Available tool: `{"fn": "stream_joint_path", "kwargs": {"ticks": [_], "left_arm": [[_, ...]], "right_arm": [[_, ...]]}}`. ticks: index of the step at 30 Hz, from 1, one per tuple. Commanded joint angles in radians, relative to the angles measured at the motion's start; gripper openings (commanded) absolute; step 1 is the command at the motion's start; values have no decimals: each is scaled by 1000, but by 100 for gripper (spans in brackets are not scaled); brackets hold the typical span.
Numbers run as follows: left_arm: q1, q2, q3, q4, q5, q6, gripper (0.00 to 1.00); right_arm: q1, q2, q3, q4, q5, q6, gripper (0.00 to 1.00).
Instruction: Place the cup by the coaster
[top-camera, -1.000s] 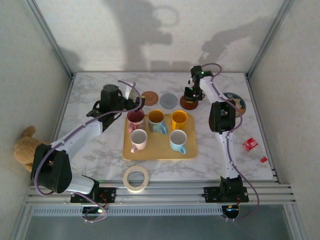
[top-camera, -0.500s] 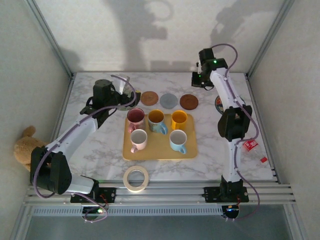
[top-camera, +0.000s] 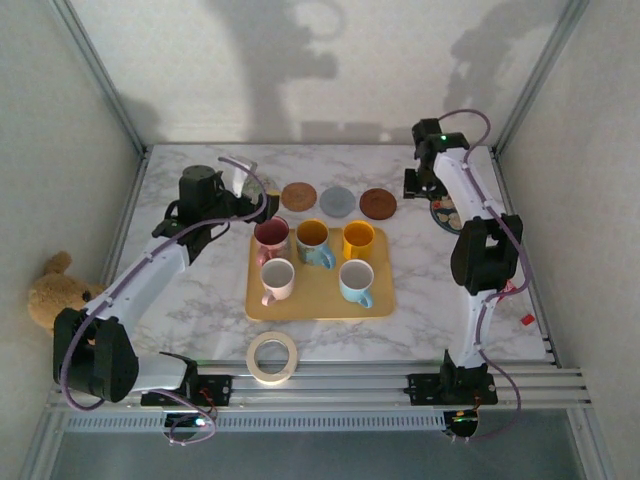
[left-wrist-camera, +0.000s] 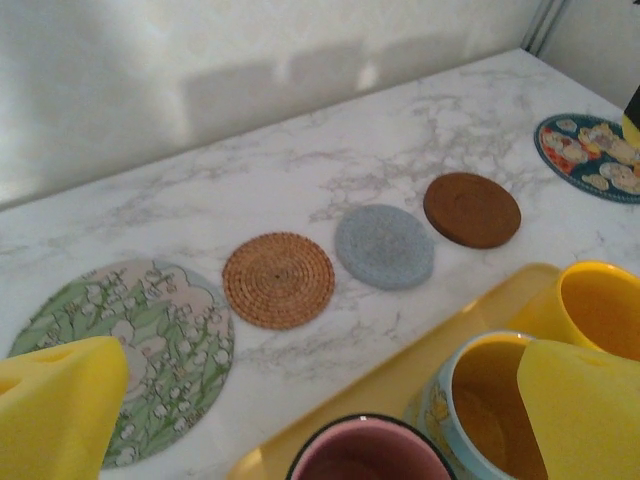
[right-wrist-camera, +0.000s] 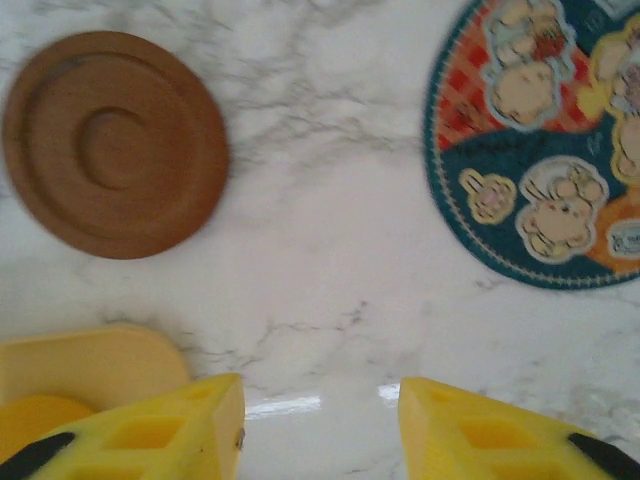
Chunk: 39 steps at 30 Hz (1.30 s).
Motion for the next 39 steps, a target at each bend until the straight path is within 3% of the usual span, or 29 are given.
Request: {"fn": "stream_joint_path", "kwargs": {"ticks": [1, 15, 22, 27, 33, 39], "left_arm": [[5, -28, -37, 30, 39, -17, 100], [-1, -19, -64, 24, 26, -47, 100], [-4, -22, -76, 19, -1, -58, 100], [-4, -20, -75, 11, -12, -56, 100], [-4, -22, -73, 4, -25, -55, 100], [-4, -23, -72, -1, -29, -56, 100]], "right_arm": [[-44, 21, 2, 9, 20, -5, 49], [-135, 343, 271, -46, 2, 36, 66], [-165, 470, 403, -112, 6, 81, 62], [-167, 516, 448, -134, 60, 78, 60], [-166, 527, 427, -123, 36, 61, 60], [-166, 493, 390, -72, -19, 60, 70]]}}
